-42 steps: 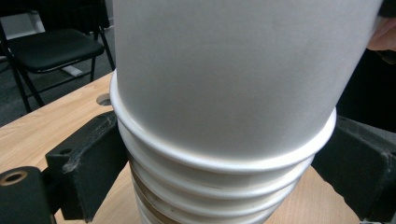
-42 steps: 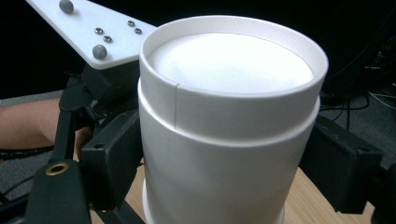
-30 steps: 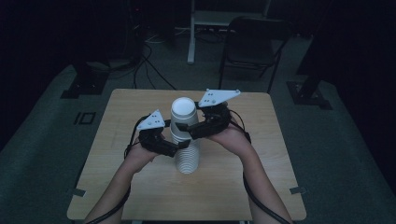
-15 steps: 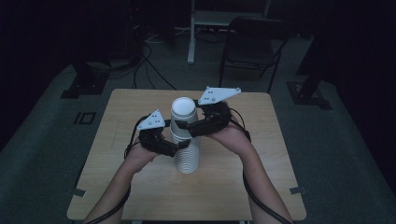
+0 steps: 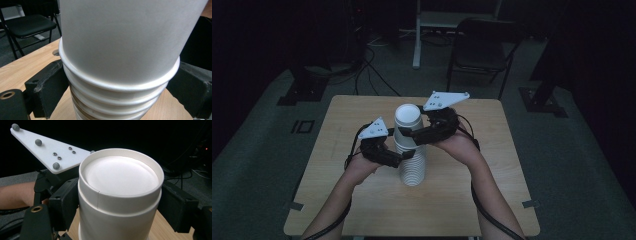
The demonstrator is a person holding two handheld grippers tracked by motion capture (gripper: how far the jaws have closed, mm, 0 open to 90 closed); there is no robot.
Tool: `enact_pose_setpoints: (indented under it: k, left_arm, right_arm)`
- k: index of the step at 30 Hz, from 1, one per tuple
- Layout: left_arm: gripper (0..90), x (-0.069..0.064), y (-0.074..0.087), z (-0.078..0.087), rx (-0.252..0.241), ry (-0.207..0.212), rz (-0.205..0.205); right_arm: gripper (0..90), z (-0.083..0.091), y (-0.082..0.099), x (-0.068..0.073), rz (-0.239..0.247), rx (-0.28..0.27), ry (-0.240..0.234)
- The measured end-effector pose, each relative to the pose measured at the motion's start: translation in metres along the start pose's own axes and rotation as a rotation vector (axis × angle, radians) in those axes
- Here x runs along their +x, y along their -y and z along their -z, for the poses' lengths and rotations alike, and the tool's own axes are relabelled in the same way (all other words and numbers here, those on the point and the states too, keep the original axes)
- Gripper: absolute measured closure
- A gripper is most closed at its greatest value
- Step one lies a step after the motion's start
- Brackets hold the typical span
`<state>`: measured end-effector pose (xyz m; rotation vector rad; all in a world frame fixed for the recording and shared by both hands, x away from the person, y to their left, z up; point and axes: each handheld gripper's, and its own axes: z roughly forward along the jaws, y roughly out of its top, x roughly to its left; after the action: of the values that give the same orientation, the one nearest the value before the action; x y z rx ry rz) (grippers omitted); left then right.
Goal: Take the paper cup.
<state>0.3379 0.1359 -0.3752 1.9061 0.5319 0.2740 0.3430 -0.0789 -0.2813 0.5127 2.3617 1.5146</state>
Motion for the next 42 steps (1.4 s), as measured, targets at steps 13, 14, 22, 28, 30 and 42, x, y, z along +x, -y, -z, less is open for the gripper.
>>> enact_pose_setpoints:
  k: [13,14,22,28,30,42]
  left_arm:
    - [7.9,0.000,-0.001,-0.001,0.005,0.000,-0.002]
    - [7.9,-0.001,-0.001,-0.001,0.005,0.001,-0.004]
    - [8.2,0.000,-0.001,0.000,0.012,0.000,-0.002]
    - [8.6,-0.001,-0.001,0.000,0.014,0.002,-0.009]
    - [8.6,-0.002,-0.002,-0.001,0.016,0.001,-0.013]
    - [8.6,-0.002,-0.001,0.001,0.022,0.002,-0.015]
  right_arm:
    - [23.7,0.004,-0.002,0.000,0.005,-0.022,0.006]
    - [23.8,0.004,-0.002,0.000,0.003,-0.028,0.013]
    - [24.1,0.004,-0.004,0.000,0.000,-0.024,0.009]
    - [24.6,0.005,-0.005,-0.001,-0.006,-0.033,0.009]
    - [24.6,0.010,-0.008,-0.003,-0.027,-0.062,0.002]
    - [24.6,0.023,-0.024,-0.004,-0.038,-0.103,-0.006]
